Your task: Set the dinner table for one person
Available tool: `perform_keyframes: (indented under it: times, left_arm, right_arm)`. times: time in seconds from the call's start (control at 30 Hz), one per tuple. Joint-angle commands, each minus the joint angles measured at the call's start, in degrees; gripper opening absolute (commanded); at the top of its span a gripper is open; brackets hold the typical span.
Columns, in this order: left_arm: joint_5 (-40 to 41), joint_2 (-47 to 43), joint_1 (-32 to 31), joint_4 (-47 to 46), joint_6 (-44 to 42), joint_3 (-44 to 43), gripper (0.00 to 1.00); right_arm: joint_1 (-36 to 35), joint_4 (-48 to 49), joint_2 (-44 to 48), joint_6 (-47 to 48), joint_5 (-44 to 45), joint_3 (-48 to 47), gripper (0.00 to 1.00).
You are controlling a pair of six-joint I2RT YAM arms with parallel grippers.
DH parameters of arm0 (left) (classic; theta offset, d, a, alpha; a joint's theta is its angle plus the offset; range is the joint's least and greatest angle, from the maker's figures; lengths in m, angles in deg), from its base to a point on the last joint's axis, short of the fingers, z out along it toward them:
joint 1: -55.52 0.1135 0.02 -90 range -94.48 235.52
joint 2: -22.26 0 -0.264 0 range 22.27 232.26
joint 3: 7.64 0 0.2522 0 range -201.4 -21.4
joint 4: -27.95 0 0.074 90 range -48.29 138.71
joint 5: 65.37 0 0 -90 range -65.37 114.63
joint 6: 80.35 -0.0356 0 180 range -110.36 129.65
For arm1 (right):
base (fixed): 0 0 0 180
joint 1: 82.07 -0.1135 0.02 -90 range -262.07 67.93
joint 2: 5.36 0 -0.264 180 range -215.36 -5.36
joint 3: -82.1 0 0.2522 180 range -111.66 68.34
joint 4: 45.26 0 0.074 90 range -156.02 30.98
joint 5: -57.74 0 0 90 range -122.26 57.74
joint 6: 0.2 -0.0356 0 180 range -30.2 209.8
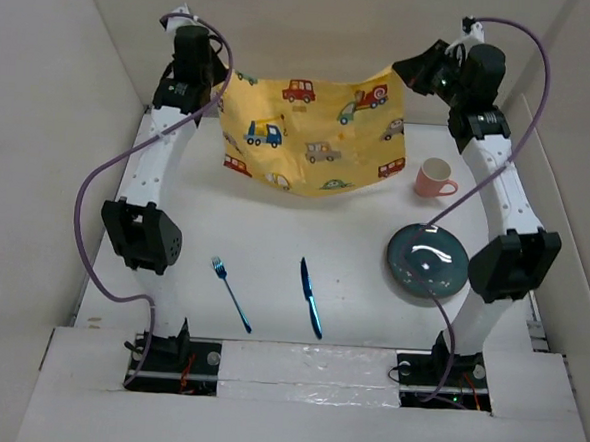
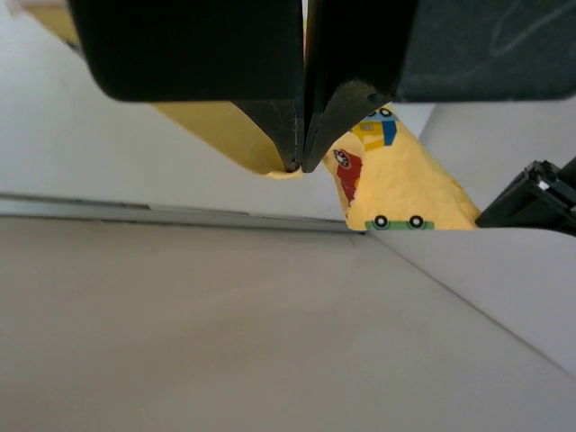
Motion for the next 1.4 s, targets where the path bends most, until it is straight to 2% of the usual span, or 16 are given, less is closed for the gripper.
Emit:
perform_keyframes:
  times: [0.0,0.03,0.1,0.13,0.17,0.23,0.27,0.3,0.33,0.37,0.4,0.47,0.63,0.83,1.1,1.37]
  left_arm:
    - [-5.37,-1.54,4.59,5.05,-0.52,-9.07,0.0]
    - [-5.72,-3.03,5.66,4.1,-0.43,-8.73,0.0]
    - [-6.95,-9.52,9.16,-0.62,0.18,-1.29,0.0]
    - [-7.91,-14.94,11.53,-5.27,1.4,7.01,0.0]
    - [-7.92,-18.04,11.56,-5.32,2.19,11.53,0.0]
    - [-8.63,-23.84,13.22,-12.85,3.86,22.24,0.0]
    - [-7.84,-29.09,13.23,-15.57,5.44,33.7,0.0]
    - [-6.79,-31.67,13.23,-20.3,6.67,39.56,0.0]
    - [-6.78,-34.04,13.23,-22.09,8.43,45.01,0.0]
    - [-6.96,-38.16,13.23,-24.19,11.4,55.68,0.0]
    - [-6.26,-39.68,13.75,-27.26,12.74,60.83,0.0]
    - [-5.38,-42.58,13.76,-28.43,14.94,71.8,0.0]
    - [-8.18,-44.0,13.76,-32.38,18.72,87.83,0.0]
    - [-7.92,-45.92,13.76,-34.41,19.26,97.08,0.0]
    - [-5.99,-53.66,13.76,-30.81,18.11,101.14,0.0]
    - [-5.82,-55.68,13.76,-30.01,18.55,103.6,0.0]
  right_arm:
    - [1.29,1.0,-1.84,-3.83,-8.1,-13.73,0.0]
    - [1.29,2.14,-0.88,-4.02,-7.67,-13.48,0.0]
    - [1.29,5.22,3.75,-3.76,-6.88,-7.97,0.0]
    - [1.29,8.27,7.7,-3.23,-6.96,-1.06,0.0]
    - [1.29,9.26,7.74,-2.62,-6.96,-1.0,0.0]
    - [1.29,11.8,15.01,-1.56,-5.74,13.8,0.0]
    - [1.29,16.87,17.56,-1.82,-4.86,19.86,0.0]
    - [1.29,18.74,19.67,-2.17,-3.63,32.02,0.0]
    - [1.29,20.68,23.26,-2.61,-3.18,37.45,0.0]
    - [1.29,24.0,24.43,-3.48,-2.75,42.46,0.0]
    - [1.29,25.34,24.96,-3.84,-3.61,50.43,0.0]
    - [1.29,25.97,24.01,-3.15,-4.84,55.41,0.0]
    - [2.52,22.47,23.3,-1.65,-2.92,64.73,0.0]
    - [2.52,18.94,29.18,-0.07,-0.11,72.12,0.0]
    - [2.52,16.13,38.32,0.9,2.26,83.72,0.0]
    - [2.52,16.56,37.01,0.64,2.0,85.93,0.0]
